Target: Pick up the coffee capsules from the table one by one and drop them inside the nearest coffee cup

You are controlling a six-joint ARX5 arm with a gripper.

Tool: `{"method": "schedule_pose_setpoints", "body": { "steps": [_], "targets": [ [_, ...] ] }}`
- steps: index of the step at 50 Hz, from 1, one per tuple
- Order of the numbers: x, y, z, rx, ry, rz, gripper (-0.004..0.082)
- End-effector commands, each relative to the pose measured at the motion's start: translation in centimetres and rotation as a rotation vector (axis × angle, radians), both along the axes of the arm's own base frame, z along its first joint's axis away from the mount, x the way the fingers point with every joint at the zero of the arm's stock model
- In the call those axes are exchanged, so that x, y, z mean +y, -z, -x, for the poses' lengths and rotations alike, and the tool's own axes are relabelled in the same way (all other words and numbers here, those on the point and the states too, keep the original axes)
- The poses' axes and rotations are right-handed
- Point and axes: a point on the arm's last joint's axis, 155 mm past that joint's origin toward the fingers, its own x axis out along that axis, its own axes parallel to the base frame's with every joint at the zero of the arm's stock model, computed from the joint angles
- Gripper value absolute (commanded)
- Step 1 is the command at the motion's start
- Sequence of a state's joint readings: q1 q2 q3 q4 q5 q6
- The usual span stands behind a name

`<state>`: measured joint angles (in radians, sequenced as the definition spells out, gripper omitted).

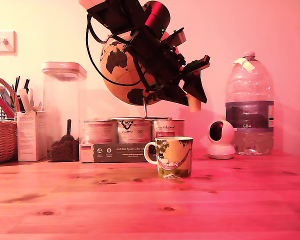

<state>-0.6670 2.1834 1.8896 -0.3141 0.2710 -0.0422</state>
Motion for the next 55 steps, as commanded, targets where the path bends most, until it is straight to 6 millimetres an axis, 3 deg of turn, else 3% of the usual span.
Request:
{"method": "schedule_pose_setpoints", "body": {
  "steps": [1, 29, 55],
  "targets": [
    [-1.9, -0.8, 1.0, -0.036, 0.031, 0.030, 0.0269],
    [-1.8, -0.5, 1.3, -0.044, 0.043, 0.008, 0.0269],
    [-0.7, -2.2, 1.9, -0.095, 0.047, -0.019, 0.0269]
  ]
}}
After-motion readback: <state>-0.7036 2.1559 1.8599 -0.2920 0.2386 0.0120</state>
